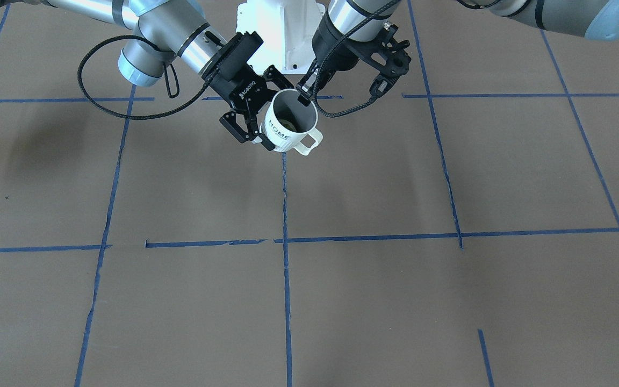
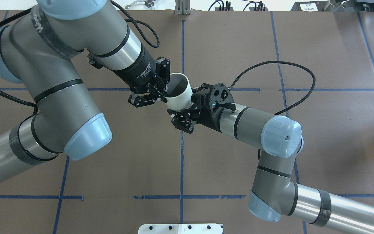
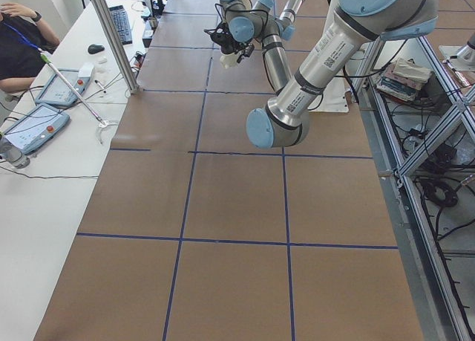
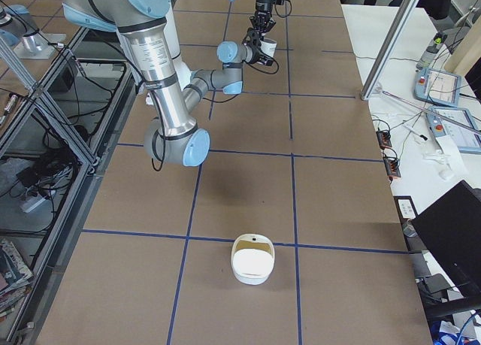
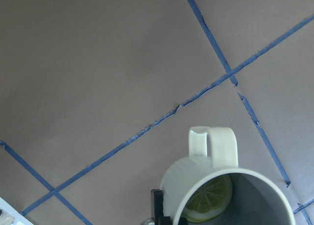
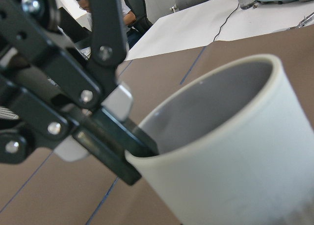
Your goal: Left arm hands cup to right arm to dump lemon
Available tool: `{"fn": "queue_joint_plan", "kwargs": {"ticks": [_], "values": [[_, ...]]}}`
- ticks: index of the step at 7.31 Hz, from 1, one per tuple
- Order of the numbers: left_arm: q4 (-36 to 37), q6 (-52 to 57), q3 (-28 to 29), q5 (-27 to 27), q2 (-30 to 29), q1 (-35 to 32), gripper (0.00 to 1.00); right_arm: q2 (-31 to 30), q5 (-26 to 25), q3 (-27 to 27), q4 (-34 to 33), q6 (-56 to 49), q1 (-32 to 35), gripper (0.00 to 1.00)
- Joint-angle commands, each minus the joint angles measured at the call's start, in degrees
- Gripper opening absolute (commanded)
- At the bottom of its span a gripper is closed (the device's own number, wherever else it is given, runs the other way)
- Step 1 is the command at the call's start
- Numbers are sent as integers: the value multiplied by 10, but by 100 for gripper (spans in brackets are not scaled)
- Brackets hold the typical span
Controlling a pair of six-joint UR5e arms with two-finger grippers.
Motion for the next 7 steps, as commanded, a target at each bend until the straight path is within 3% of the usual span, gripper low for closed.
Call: {"fn": "queue_joint_plan", "kwargs": {"ticks": [1,4,5,6,7], "values": [[-33,7,-6,-1,10,-5,100,-3,0,-1,0,0,-3,19],[-25,103,-21,-35,65,-43,100,-3,2,-1,1,0,-3,19],[-24,160,-27,-37,96,-45,100,-3,1,-1,1,4,0,14],[-21,246,-27,-34,130,-45,100,-5,0,-1,1,24,5,3],[-7,348,-30,-29,155,-45,100,-17,-1,-3,-2,129,17,3]]}}
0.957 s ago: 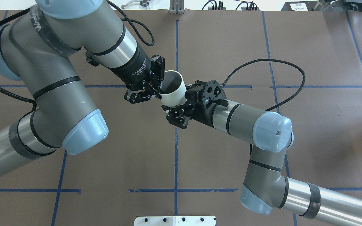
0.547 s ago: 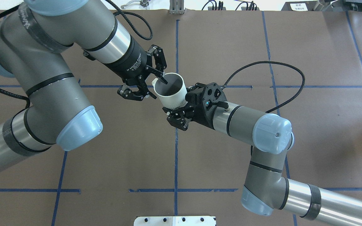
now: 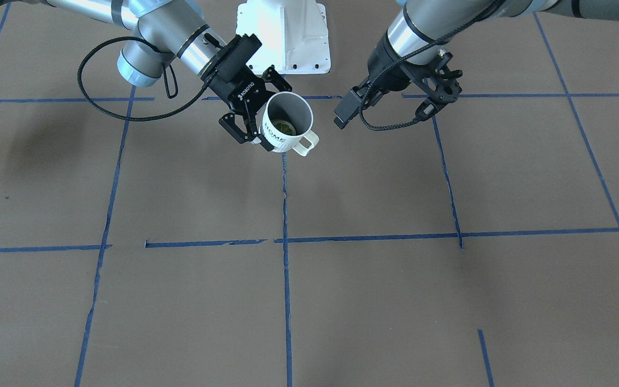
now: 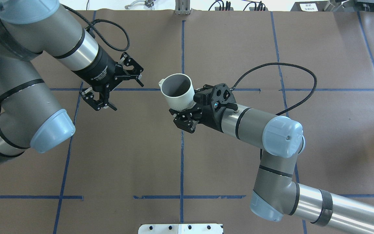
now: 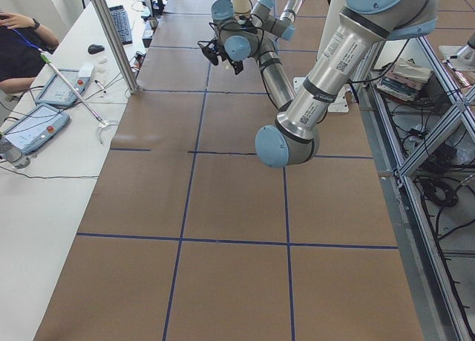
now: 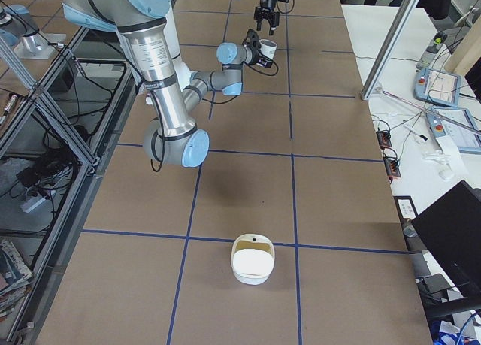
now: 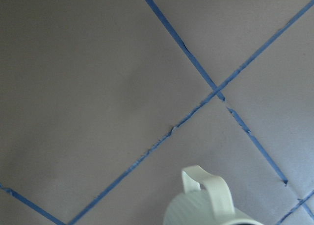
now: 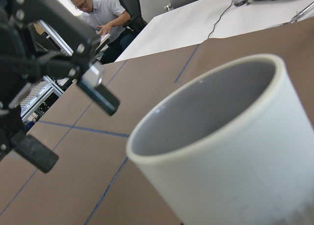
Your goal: Left arm hands cup to right arm to dump lemon
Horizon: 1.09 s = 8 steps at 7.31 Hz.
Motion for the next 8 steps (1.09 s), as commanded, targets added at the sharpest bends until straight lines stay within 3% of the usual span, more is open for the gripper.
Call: {"fn": "queue_joint_plan", "kwargs": {"ticks": [1,3,5,6,8], "values": [[29,188,-5,5,42,1,100,-23,-2,0,-5,173,37,5],[37,352,-32,69,107,-4,100,-102,-15,3,-2,201,90,5],[58,491,-43,74,147,-15,100,-229,-57,77,2,199,109,5],[61,519,-47,113,154,-14,100,-313,-57,123,22,193,124,5],[61,527,-45,124,166,-9,100,-443,-51,93,211,165,140,5]]}}
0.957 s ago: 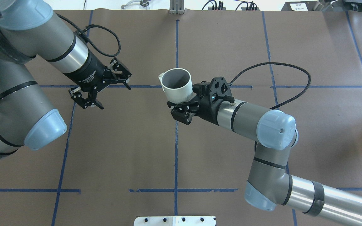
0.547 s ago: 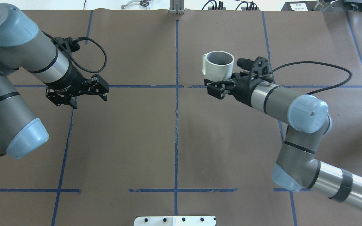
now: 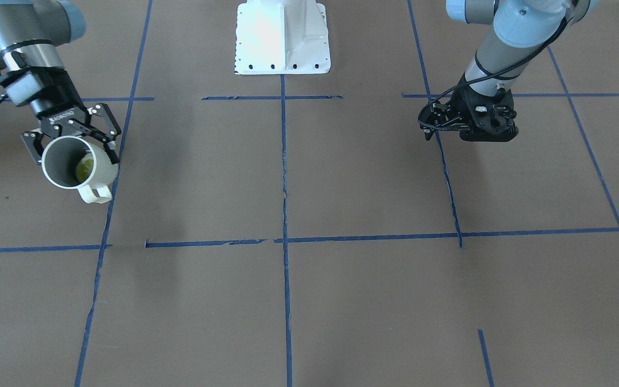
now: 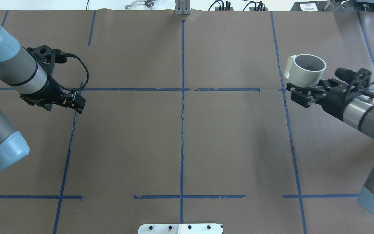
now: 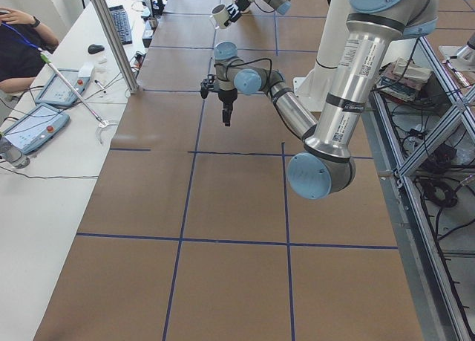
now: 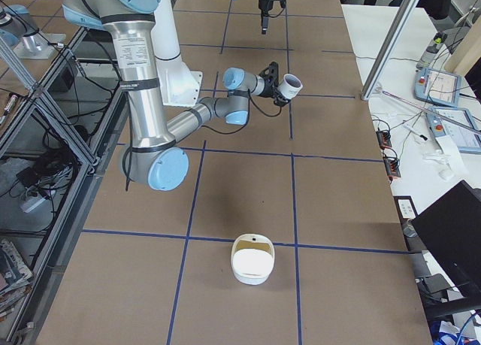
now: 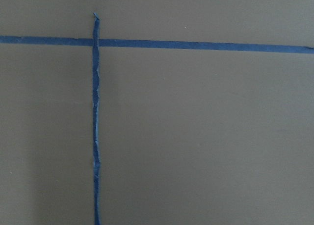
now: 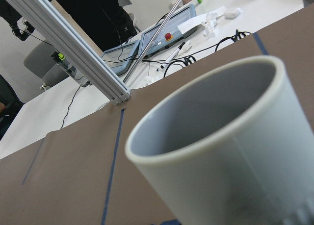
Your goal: Left arm hands cup to right arm to dump lemon
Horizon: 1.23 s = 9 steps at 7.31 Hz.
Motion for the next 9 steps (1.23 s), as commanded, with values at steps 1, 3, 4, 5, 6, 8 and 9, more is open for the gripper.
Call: {"fn": "queue_joint_plan", "kwargs": {"ticks": [1,3,4,5,6,8,9], "values": [[1,6,5,7,2,2,100,-127,2,-44,188,-40,16,5],[1,-1,10,6,1,3,100,-165,-3,-169,384,-35,44,2],[1,-1,11,5,1,3,100,-165,-4,-240,484,-18,50,0],[1,-1,11,5,0,3,100,-166,-2,-273,531,49,54,0],[1,-1,10,6,0,3,100,-163,-1,-320,595,115,64,0],[1,-1,10,6,0,4,100,-149,-2,-393,688,246,80,0],[1,-1,10,6,0,4,100,-146,-3,-399,705,324,92,0]]}}
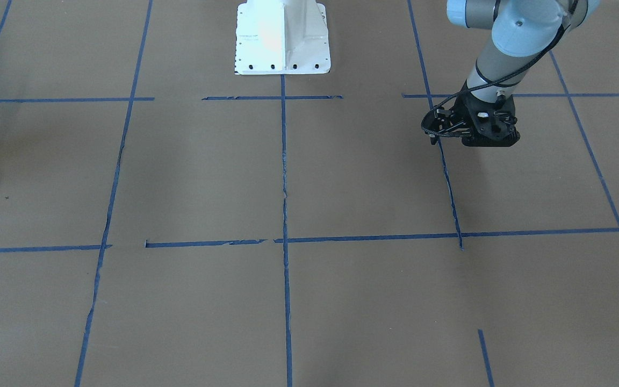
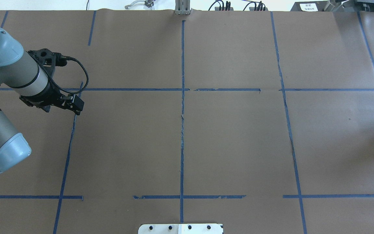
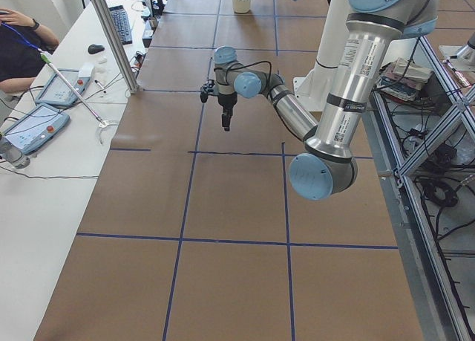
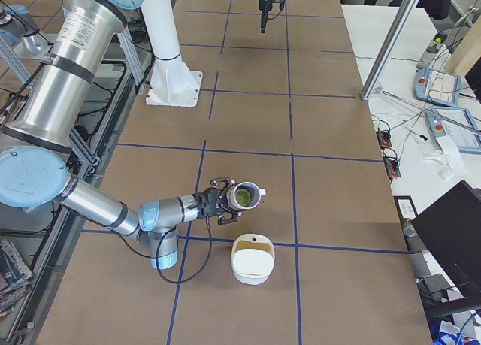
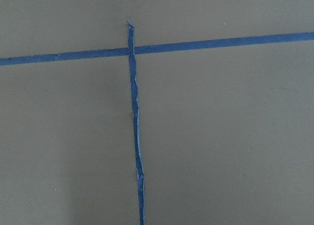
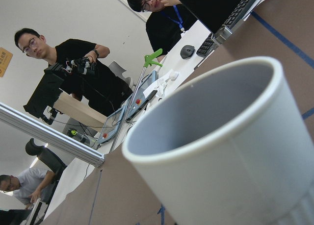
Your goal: Left arm hands cup to right arm to dump lemon
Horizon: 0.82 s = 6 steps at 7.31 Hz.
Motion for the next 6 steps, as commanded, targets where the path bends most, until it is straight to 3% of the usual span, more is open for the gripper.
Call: {"fn": "queue_joint_plan", "kwargs": {"ticks": [1,6], "values": [[-1,-1,-1,0,0,0,100,12,-1,-25,47,162,16,0],[-1,-1,-7,1,0,0,100,39,-1,-38,68,472,87,1]]}}
